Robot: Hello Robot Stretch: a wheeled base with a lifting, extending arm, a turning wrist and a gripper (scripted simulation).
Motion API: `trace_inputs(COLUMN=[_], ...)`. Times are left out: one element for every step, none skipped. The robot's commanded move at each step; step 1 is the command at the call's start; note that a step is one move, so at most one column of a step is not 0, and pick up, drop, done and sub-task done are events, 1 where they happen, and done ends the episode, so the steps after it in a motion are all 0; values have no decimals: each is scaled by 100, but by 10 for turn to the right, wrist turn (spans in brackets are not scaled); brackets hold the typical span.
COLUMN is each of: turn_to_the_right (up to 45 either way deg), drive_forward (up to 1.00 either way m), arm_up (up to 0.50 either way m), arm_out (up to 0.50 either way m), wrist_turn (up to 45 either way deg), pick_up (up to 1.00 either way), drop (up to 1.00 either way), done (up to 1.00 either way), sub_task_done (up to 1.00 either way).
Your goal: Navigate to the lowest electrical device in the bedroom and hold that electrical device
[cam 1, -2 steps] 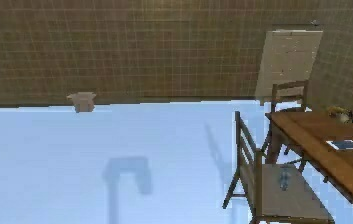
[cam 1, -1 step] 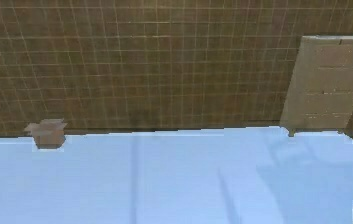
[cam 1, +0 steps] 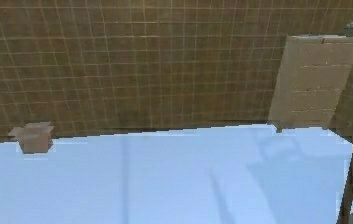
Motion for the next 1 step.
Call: trace_inputs(turn_to_the_right=[0], drive_forward=[20], arm_up=[0], arm_out=[0], wrist_turn=[0], pick_up=[0], drop=[0], done=[0], sub_task_done=[0])
